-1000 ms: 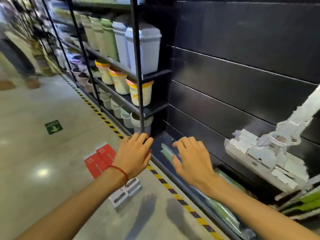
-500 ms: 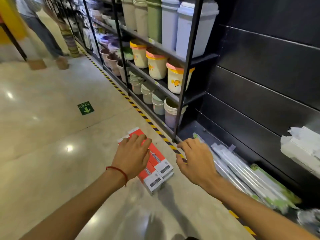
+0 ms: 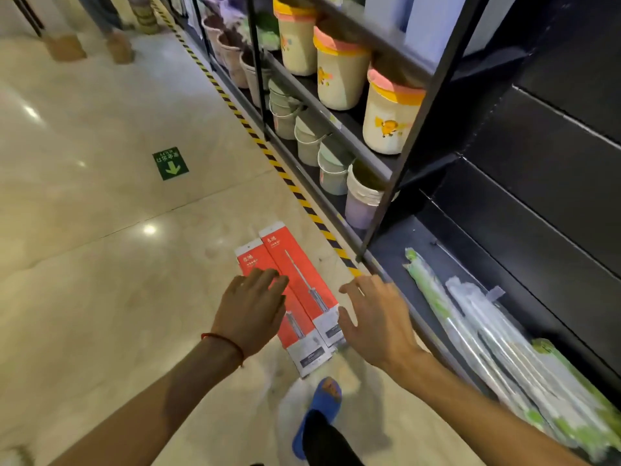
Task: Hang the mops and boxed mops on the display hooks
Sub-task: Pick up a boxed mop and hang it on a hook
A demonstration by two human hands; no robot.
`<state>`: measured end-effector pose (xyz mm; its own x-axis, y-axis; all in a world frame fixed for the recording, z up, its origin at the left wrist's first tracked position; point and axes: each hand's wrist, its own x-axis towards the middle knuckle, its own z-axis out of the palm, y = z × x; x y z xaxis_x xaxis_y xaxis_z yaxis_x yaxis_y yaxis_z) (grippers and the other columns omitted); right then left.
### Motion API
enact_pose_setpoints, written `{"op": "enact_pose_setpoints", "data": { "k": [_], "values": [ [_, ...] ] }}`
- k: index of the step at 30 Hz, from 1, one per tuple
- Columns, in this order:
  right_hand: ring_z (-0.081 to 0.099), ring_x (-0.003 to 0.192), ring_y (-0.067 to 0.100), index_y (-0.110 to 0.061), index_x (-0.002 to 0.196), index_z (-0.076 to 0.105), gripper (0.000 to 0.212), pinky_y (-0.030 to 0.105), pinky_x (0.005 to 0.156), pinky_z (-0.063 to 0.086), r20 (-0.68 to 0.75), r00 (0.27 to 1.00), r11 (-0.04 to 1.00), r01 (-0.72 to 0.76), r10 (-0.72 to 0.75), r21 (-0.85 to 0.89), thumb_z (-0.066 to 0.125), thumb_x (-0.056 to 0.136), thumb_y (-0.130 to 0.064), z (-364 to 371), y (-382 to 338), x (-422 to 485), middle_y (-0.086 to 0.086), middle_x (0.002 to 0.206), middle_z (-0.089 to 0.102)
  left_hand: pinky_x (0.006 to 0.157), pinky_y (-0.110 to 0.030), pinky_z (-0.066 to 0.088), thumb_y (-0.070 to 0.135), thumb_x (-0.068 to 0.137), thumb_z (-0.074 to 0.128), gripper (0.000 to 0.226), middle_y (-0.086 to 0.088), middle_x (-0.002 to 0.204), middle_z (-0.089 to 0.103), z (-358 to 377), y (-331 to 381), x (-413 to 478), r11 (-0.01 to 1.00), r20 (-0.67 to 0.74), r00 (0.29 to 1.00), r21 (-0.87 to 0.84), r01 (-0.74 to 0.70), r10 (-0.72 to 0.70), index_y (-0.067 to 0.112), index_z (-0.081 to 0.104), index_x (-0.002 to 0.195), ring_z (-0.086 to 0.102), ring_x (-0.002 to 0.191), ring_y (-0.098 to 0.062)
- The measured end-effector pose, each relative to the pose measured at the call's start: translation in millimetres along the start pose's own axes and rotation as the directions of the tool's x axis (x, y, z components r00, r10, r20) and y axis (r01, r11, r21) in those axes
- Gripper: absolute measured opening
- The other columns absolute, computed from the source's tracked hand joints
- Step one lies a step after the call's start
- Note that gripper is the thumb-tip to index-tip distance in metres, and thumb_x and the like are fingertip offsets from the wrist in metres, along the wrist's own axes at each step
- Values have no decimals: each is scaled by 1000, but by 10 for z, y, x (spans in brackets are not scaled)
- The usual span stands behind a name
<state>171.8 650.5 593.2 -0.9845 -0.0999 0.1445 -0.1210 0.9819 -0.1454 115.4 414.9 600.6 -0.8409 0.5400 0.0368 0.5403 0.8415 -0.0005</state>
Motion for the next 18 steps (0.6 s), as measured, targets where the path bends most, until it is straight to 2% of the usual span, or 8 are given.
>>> {"op": "enact_pose_setpoints", "data": {
  "k": [3, 5, 8, 11, 15, 18],
  "values": [
    [63, 85, 29, -16, 105, 72, 27, 39, 68, 53, 18, 1000, 999, 3, -4, 49, 62, 84, -29, 393, 149, 347, 2, 96, 68, 66, -40, 54, 25, 88, 62, 30, -6, 109, 70, 338, -167, 296, 999, 24, 999, -25, 36, -35, 14, 69, 114, 66, 89, -31],
    [63, 83, 31, -13, 103, 72, 33, 42, 67, 54, 39, 999, 995, -17, 14, 94, 53, 83, -31, 727, 210, 552, 5, 95, 68, 67, -41, 55, 24, 87, 63, 30, -7, 109, 71, 682, -308, 470, 997, 58, 997, -46, 58, -56, 13, 70, 114, 67, 90, -32],
    [64, 90, 31, -12, 104, 73, 41, 44, 72, 56, 107, 994, 996, -40, 31, 78, 44, 87, -35, 1246, 236, 745, 5, 99, 69, 63, -42, 56, 22, 87, 60, 31, -9, 105, 71, 1244, -492, 638, 996, 93, 995, -74, 45, -39, 10, 72, 113, 68, 84, -35],
    [63, 92, 29, -14, 104, 71, 34, 40, 73, 53, 156, 987, 997, -57, 47, 57, 49, 87, -33, 1894, 248, 845, 4, 101, 69, 59, -41, 55, 26, 89, 50, 36, -9, 102, 72, 1910, -678, 756, 993, 108, 994, -112, 41, -29, 10, 74, 111, 68, 79, -33],
    [64, 95, 31, -13, 107, 71, 27, 42, 77, 51, 203, 978, 995, -69, 53, 72, 59, 89, -28, 2908, 302, 823, 5, 102, 69, 57, -40, 56, 19, 86, 71, 28, -9, 103, 73, 2917, -848, 858, 982, 174, 984, -178, 66, -35, 9, 74, 111, 69, 80, -35],
    [68, 95, 31, -15, 107, 72, 25, 42, 77, 56, 298, 952, 993, -95, 68, 76, 68, 87, -31, 3672, 322, 780, 4, 102, 72, 61, -42, 56, 21, 88, 70, 29, -8, 106, 72, 3722, -916, 825, 970, 252, 965, -211, 123, -67, 9, 72, 115, 67, 84, -35]
  ]
}}
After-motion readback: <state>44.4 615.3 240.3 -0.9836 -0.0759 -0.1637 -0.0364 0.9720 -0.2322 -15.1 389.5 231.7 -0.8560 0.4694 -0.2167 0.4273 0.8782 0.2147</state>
